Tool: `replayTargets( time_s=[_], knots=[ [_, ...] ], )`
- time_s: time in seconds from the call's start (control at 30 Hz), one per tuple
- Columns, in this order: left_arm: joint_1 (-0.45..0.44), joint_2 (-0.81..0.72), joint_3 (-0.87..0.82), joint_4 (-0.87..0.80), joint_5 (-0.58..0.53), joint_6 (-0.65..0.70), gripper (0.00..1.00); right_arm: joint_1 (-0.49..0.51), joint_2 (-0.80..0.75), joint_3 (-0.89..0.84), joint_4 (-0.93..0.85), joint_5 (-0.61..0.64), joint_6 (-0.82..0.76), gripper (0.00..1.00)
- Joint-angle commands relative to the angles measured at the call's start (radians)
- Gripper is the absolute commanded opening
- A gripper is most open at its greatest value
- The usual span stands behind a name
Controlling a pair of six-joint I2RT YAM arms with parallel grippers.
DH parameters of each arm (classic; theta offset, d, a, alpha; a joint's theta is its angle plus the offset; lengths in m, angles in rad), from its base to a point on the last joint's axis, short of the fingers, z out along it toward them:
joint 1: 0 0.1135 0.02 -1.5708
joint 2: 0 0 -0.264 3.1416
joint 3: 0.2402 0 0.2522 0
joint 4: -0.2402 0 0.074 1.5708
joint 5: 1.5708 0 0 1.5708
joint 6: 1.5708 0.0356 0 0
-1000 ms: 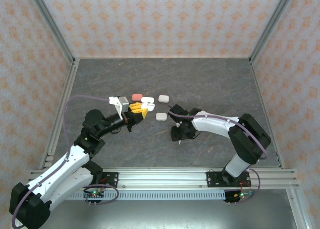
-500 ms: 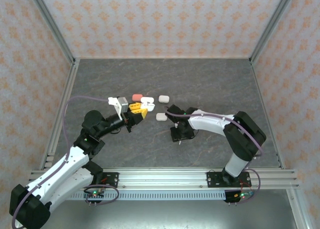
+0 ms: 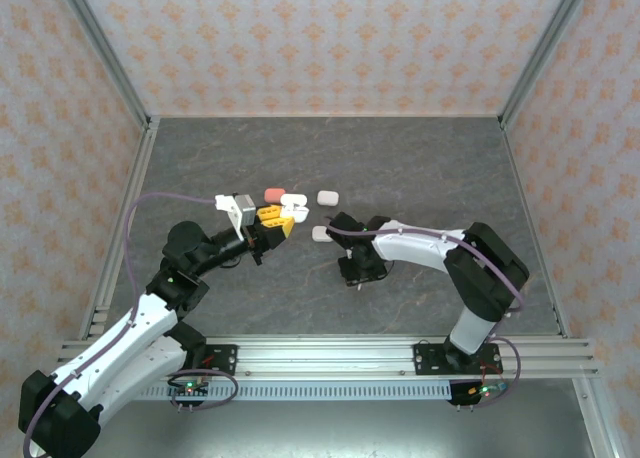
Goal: Insert the wireless bluetooth earbuds into the charging case
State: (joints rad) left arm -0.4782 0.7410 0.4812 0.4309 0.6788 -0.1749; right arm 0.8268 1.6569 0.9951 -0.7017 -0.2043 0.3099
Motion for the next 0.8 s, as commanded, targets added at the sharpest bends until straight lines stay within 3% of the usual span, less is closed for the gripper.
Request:
replayTargets(
  time_s=[0.0,0.17,0.37,0.77],
  knots=[
    [-0.004,-0.019,-0.012,0.030,-0.025,0.009,0.00,0.005,-0.132,0.028,-0.007,0.085,-0.022,0.24],
    [-0.004,-0.015,-0.015,0.070,-0.031,-0.014,0.00,0.005,-0.335,0.054,0.085,0.136,-0.062,0.24],
    [-0.006,-0.003,-0.013,0.132,-0.027,-0.047,0.00,0.005,-0.526,0.103,0.265,0.113,-0.129,0.24],
    [-0.014,0.033,-0.001,0.198,-0.028,-0.072,0.00,0.050,-0.566,0.219,0.509,0.029,-0.203,0.24]
  ],
)
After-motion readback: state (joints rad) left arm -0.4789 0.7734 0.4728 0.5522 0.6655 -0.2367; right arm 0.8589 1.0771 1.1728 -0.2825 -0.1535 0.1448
